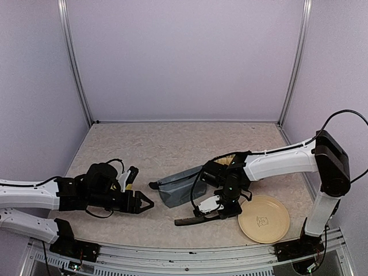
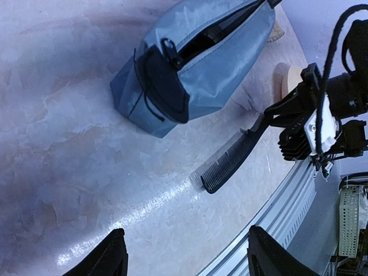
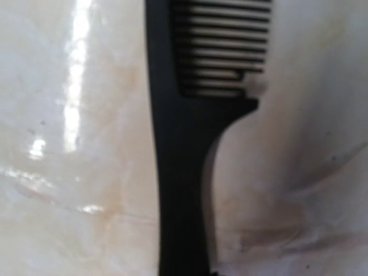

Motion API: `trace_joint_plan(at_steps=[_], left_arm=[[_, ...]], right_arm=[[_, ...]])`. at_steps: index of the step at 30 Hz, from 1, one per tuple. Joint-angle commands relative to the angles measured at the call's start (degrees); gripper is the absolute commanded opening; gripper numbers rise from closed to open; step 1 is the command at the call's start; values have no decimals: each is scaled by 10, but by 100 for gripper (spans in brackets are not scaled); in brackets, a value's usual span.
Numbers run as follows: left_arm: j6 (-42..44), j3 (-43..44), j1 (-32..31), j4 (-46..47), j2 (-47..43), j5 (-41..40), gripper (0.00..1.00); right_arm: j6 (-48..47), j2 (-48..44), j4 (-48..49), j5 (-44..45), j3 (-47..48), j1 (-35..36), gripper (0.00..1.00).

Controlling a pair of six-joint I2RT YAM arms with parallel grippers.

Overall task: Sort the hair-cutting tools
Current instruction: Pick up the comb from the center of the board, then pass from the right arm to the left

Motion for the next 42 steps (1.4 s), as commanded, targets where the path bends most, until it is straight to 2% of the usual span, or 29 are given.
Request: trace_joint_plan(at_steps=[1, 10, 15, 21, 26, 32, 33, 39, 42], left_arm=[[-30, -3, -10, 75, 53, 19, 69], [-126, -51, -18, 247, 117, 62, 69], [-160, -57, -26, 284, 157, 70, 67], [-198, -68, -27, 390, 203, 106, 64], [-219, -64, -30, 443, 244, 128, 59], [-233, -62, -30, 474, 266, 144, 48], [-233, -62, -30, 475, 265, 145, 43], [-231, -61, -30, 470, 263, 148, 24], [-234, -64, -29, 470, 259, 146, 19]], right_arm=[[2, -29, -14, -12, 17, 4, 8], [9, -43, -8, -38, 27, 5, 8], [8, -42, -7, -48, 37, 7, 8], [7, -41, -9, -52, 42, 10, 8], [8, -46, -10, -54, 41, 13, 8], [7, -47, -9, -51, 41, 15, 8], [7, -47, -9, -50, 42, 16, 8], [8, -45, -7, -49, 48, 17, 8], [8, -45, -11, -45, 56, 20, 8]])
